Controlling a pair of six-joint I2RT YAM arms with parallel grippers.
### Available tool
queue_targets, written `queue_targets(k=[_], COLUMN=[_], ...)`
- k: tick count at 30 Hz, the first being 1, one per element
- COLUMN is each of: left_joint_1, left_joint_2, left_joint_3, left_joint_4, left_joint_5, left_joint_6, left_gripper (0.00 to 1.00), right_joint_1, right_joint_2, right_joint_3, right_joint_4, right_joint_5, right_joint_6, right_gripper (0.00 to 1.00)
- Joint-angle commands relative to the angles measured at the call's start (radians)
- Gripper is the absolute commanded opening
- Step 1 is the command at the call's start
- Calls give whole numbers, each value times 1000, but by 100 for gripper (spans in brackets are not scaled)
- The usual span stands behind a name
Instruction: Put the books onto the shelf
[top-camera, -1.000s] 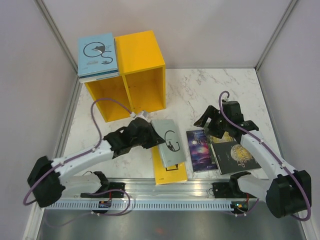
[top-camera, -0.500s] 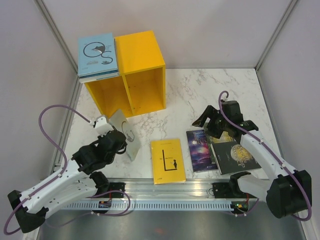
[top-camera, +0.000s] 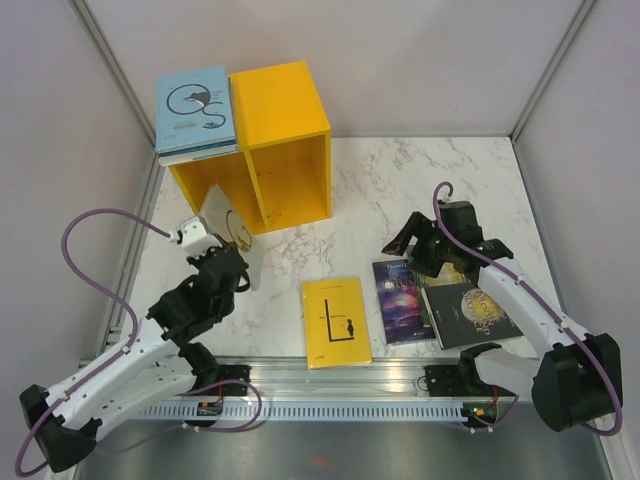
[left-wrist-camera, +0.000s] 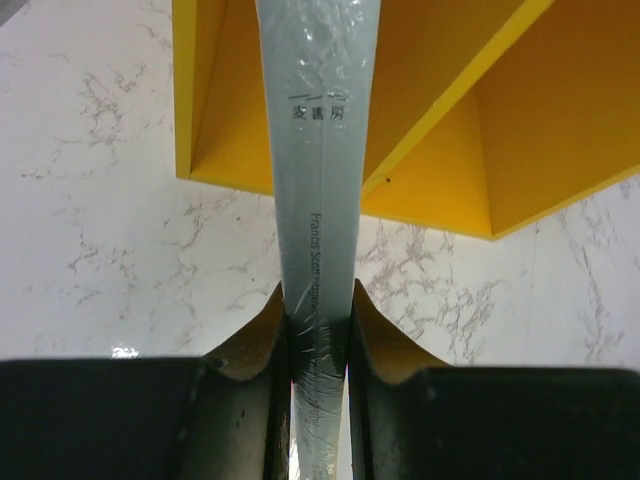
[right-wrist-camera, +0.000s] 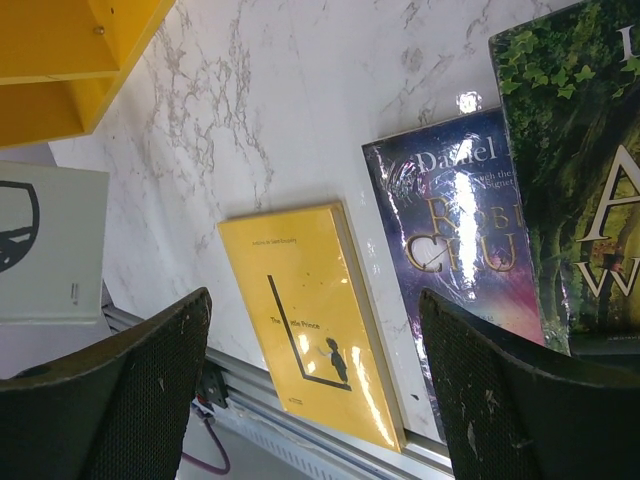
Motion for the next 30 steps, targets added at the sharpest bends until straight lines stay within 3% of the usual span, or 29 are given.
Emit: queue_targets(k=[1, 5, 9, 21, 24, 30], left_joint_1=[96, 283, 371, 433, 431, 431], left_joint_2=[0, 19, 55, 274, 346, 518], left_joint_3=[-16, -48, -65, -96, -125, -111], left_joint_4=[341, 463, 573, 839, 933, 957], left_joint_5=[-29, 82, 150, 139, 99, -8], left_joint_6=[113, 143, 150, 133, 81, -82], left_gripper=[2, 2, 2, 2, 2, 2], right_joint_1=[4, 9, 14, 18, 21, 27], right_joint_2=[12, 27, 43, 87, 99, 130], right_joint_3=[46, 58, 61, 21, 21, 35], right_joint_4=[26, 26, 37, 92, 112, 151], right_joint_5=[-4, -1, -1, -7, -14, -39], right_joint_6=[-10, -20, -22, -16, -13, -11], right_gripper=[87, 87, 86, 84, 83, 81])
